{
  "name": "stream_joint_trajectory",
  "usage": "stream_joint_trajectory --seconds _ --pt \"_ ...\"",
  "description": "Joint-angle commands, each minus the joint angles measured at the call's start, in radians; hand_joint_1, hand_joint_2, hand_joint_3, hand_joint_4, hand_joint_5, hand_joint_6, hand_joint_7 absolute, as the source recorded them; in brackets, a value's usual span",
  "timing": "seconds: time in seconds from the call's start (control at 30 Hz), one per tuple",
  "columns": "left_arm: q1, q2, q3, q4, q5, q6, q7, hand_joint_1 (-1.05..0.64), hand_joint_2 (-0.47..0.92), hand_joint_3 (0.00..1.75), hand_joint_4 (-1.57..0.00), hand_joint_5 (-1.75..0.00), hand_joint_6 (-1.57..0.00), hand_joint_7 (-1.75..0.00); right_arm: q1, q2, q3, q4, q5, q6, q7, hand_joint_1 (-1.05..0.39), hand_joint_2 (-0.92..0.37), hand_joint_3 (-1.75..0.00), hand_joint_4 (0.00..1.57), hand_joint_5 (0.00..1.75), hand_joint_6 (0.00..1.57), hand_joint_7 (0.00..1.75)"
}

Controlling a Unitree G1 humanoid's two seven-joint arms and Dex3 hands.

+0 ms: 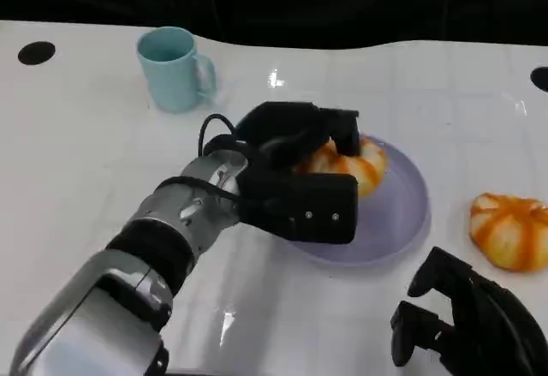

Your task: Grasp the bread from the table and place it into the plate.

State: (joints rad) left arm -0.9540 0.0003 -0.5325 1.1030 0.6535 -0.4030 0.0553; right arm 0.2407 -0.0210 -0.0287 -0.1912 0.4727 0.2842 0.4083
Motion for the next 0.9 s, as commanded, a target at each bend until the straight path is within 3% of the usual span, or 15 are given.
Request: stream_joint_trajectory --seconds 0.03,0.2,0.3,0.8,0.9 --pt "-0.047 0.026 -0.022 0.003 0.005 0.014 -0.111 -0.60 0.92 0.46 -0.06 -0.62 -0.16 -0.33 0.004 -0.011 -0.007 -0.011 0.010 -0.005 0.005 -0.55 -0.92 -0.46 0.77 1.75 0.49 1.75" --pt "-0.054 0.037 -0.039 -0.014 0.017 0.031 -0.158 -0.85 0.92 0.61 0.00 -0.28 -0.06 -0.25 0.001 -0.013 -0.012 -0.003 0.013 -0.007 0.013 -0.57 -0.92 -0.46 0.76 1.75 0.49 1.75" --pt "-0.055 0.041 -0.047 -0.023 0.022 0.042 -0.171 -0.91 0.92 0.65 0.00 -0.20 -0.04 -0.23 -0.001 -0.014 -0.012 -0.001 0.010 -0.011 0.016 -0.56 -0.92 -0.46 0.76 1.75 0.48 1.75" --pt "-0.005 0.096 -0.001 -0.117 -0.028 0.002 -0.167 -0.93 0.92 0.65 -0.05 -0.32 -0.11 -0.28 -0.009 -0.010 -0.018 0.008 0.013 -0.008 0.017 -0.56 -0.92 -0.45 0.76 1.75 0.48 1.75" --pt "0.045 0.128 0.044 -0.170 -0.085 -0.043 -0.183 -0.92 0.92 0.61 0.00 -0.43 -0.12 -0.29 -0.009 -0.008 -0.019 0.008 0.015 -0.006 0.016 -0.55 -0.92 -0.46 0.76 1.75 0.48 1.75"
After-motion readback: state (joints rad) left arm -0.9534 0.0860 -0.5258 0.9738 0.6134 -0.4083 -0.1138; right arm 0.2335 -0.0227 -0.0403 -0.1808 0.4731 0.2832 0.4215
